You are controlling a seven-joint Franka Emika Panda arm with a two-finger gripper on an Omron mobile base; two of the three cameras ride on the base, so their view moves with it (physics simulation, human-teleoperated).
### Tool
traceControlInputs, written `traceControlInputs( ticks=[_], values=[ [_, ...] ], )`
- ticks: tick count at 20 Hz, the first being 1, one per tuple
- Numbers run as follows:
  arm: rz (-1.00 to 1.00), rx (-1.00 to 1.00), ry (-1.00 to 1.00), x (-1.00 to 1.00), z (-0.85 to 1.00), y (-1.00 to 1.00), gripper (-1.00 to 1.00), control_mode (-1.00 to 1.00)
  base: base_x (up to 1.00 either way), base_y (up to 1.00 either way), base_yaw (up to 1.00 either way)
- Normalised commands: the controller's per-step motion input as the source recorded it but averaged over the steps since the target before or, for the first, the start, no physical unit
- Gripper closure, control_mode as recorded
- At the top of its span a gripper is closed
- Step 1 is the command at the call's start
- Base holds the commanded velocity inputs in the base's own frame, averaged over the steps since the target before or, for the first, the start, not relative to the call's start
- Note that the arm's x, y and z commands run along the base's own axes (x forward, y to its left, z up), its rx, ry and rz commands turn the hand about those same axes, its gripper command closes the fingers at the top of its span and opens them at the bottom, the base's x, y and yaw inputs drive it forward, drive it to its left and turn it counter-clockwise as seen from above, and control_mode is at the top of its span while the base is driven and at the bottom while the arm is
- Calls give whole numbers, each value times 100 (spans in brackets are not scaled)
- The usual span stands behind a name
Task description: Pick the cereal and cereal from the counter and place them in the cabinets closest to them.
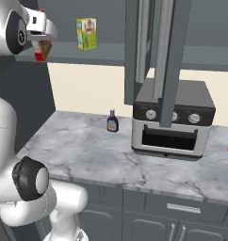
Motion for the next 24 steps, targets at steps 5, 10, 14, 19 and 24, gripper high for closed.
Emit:
traceControlInputs(
  ticks=[5,10,14,19,24],
  values=[
    [0,-1,0,24,-3,4,100,-100,0,0,0],
    [-1,-1,-1,29,-1,9,100,-100,0,0,0],
    [-1,-1,-3,30,-4,10,100,-100,0,0,0],
    [-1,-2,-4,29,-4,9,100,-100,0,0,0],
    [0,-1,-4,16,-4,3,100,-100,0,0,0]
  ],
)
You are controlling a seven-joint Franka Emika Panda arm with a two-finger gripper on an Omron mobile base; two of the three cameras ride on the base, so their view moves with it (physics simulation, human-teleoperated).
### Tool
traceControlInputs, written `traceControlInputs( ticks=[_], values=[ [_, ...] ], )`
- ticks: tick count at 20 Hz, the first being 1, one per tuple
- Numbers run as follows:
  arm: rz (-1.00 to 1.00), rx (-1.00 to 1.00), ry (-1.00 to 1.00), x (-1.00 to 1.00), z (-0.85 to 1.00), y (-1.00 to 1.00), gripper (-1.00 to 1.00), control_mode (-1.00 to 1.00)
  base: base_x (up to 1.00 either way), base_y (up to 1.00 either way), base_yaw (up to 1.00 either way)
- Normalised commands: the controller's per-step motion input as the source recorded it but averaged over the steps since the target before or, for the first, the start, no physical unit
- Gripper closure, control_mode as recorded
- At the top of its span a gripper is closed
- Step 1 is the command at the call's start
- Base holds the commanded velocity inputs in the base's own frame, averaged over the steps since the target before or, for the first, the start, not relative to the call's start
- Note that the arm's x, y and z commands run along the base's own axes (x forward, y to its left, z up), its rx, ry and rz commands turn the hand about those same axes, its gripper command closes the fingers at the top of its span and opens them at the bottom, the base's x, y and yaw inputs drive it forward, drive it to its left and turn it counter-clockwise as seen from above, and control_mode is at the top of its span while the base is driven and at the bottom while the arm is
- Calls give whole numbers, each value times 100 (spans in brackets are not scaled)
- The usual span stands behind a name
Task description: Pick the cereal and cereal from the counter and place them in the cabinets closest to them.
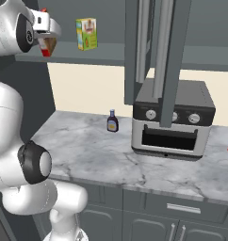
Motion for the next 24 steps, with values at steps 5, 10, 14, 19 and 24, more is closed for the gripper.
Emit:
traceControlInputs(
  ticks=[5,10,14,19,24],
  values=[
    [0,0,-3,4,-1,0,100,-100,0,0,0],
    [0,0,0,0,0,0,100,-100,0,0,0],
    [0,0,0,2,0,0,100,-100,0,0,0],
    [0,0,-1,3,-1,0,100,-100,0,0,0],
    [0,0,-2,2,-3,1,100,-100,0,0,0]
  ],
)
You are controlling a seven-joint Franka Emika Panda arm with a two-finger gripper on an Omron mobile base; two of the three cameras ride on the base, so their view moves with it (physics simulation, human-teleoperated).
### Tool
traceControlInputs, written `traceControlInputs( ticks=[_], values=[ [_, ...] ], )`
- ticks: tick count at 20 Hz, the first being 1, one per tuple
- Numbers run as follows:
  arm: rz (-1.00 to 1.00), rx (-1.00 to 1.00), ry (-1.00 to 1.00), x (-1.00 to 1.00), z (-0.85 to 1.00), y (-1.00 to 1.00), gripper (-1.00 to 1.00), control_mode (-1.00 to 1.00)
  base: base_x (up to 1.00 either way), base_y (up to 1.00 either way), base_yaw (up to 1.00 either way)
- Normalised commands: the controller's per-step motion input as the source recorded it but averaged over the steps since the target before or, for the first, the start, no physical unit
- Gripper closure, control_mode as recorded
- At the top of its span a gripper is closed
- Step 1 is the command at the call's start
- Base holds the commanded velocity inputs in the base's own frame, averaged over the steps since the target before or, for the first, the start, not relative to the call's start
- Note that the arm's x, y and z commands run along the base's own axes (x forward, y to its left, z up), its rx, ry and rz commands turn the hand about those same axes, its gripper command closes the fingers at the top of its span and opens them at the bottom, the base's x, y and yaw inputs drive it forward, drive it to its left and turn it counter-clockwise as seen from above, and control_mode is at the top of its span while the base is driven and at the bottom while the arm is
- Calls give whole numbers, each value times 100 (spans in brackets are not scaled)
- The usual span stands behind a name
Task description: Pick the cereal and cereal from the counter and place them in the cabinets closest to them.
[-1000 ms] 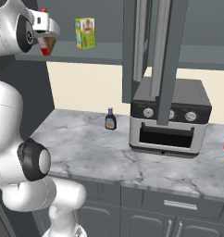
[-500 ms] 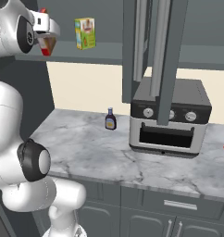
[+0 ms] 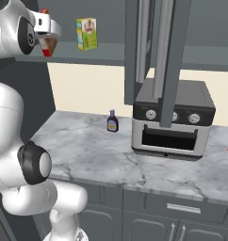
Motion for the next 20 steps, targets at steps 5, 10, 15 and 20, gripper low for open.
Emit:
traceControlInputs(
  ticks=[5,10,15,20],
  values=[
    [0,0,-3,0,-13,2,100,-100,0,0,0],
    [0,0,-3,0,-7,0,100,-100,0,0,0],
    [0,0,0,1,0,0,100,-100,0,0,0],
    [0,0,0,17,0,0,100,-100,0,0,0]
  ],
)
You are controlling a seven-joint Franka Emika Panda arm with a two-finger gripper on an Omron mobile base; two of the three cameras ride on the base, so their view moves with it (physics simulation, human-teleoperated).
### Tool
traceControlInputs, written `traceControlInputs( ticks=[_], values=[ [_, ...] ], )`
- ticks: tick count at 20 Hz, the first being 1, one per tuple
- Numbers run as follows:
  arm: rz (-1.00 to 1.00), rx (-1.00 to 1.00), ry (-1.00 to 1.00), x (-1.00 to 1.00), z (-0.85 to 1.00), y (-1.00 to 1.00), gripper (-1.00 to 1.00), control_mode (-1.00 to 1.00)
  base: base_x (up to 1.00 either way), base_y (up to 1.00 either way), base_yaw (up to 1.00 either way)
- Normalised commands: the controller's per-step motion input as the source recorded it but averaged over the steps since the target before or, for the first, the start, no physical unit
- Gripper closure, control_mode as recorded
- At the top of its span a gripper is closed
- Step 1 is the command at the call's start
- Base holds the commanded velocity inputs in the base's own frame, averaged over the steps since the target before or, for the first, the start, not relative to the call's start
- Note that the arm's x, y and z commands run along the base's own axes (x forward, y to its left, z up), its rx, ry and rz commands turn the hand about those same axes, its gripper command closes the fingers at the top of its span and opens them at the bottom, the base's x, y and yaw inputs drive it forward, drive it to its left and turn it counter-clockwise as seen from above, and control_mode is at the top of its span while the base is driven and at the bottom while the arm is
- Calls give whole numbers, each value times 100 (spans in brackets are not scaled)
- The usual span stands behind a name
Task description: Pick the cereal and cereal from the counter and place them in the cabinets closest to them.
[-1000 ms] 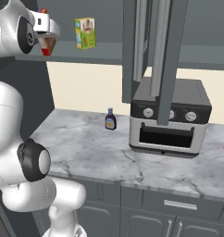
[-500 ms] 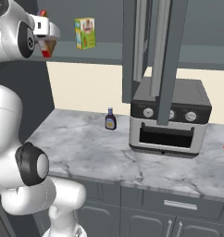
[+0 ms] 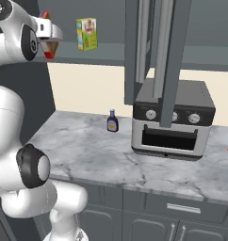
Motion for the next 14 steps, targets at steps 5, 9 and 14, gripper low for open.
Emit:
traceControlInputs(
  ticks=[5,9,14],
  values=[
    [-1,0,0,26,0,0,100,-100,0,0,0],
    [-2,0,0,29,0,0,100,-100,0,0,0],
    [-3,0,0,28,0,2,100,-100,0,0,0]
  ],
)
